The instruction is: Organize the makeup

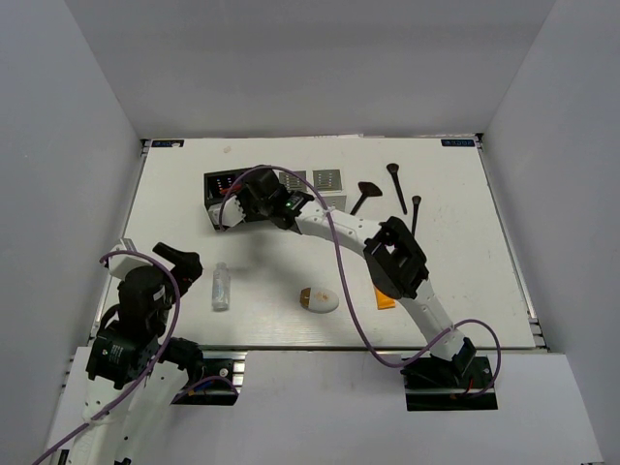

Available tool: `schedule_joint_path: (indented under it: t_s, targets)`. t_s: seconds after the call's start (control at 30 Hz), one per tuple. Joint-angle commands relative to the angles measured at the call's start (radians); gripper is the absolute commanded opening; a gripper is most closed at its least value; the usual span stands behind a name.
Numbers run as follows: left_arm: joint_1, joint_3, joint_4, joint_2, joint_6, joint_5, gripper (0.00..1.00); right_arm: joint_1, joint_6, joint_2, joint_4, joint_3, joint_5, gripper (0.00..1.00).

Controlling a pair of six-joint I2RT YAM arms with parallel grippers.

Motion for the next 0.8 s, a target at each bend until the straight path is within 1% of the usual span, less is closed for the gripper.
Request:
schedule_joint_path:
  t_s: [0.0,0.27,0.5,0.77]
  targets:
    - [-0.001,-0.007,-0.007,-0.006,-0.005,-0.014,0.97,0.010,-0.100,-0.006,0.103,-0.018,-0.015,0.00]
    - [-0.001,-0.008,-0.007,-0.008,-0.006,-0.015,0.97,0.021,-0.219,-0.009,0.191,-0.097,-0.020,0.00]
    - [-0.001,-0.005,-0.007,-0.011,-0.008,-0.012,0.97,0.030,-0.264,-0.008,0.252,-0.139,-0.032,0.00]
    - [-0.001,-0.005,-0.010,-0.012,-0.009,-0.015,0.97,0.029,-0.301,-0.008,0.364,-0.185,-0.043,0.00]
